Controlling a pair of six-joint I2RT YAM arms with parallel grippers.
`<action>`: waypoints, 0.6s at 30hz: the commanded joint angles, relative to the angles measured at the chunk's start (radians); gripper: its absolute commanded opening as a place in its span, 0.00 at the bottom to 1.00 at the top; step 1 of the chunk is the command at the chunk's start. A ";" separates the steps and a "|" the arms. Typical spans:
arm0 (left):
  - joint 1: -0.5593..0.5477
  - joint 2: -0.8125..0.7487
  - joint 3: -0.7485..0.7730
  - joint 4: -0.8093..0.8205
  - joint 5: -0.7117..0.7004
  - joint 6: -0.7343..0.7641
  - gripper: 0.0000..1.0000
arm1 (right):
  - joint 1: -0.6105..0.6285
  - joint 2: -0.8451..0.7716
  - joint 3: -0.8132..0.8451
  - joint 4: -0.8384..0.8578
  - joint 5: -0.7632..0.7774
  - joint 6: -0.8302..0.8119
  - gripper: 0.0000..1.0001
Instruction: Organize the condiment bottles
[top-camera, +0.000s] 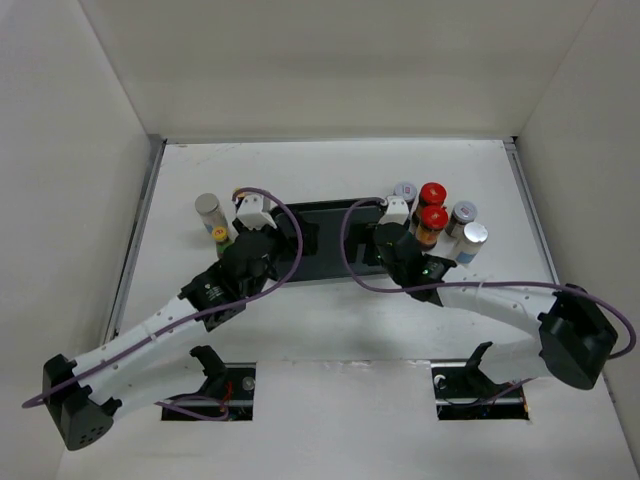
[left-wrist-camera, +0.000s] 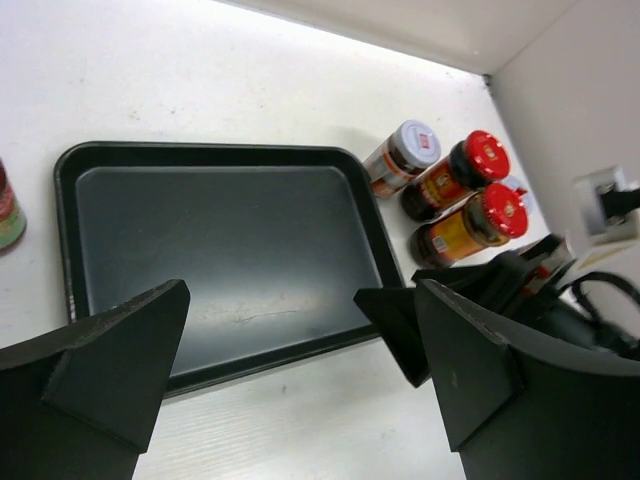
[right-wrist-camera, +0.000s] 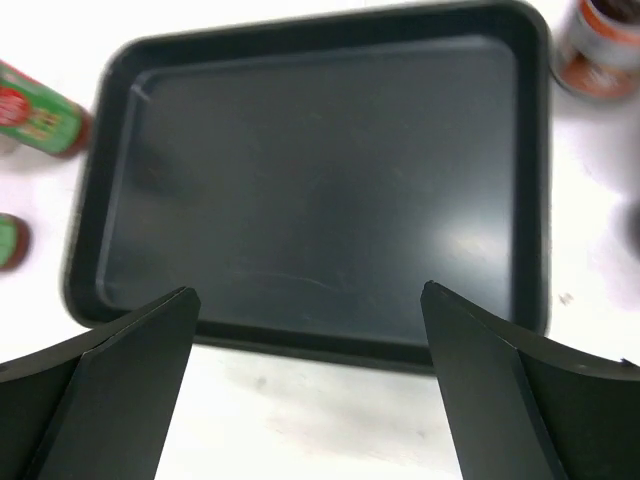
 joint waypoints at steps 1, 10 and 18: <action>0.019 -0.039 0.018 -0.023 -0.002 0.032 1.00 | 0.019 0.024 0.098 -0.022 0.040 -0.046 1.00; 0.120 -0.110 0.073 -0.060 -0.097 0.174 1.00 | 0.033 0.097 0.150 0.169 0.012 -0.190 1.00; 0.229 -0.076 0.173 -0.040 -0.299 0.227 1.00 | 0.099 0.016 0.007 0.344 -0.100 -0.025 0.05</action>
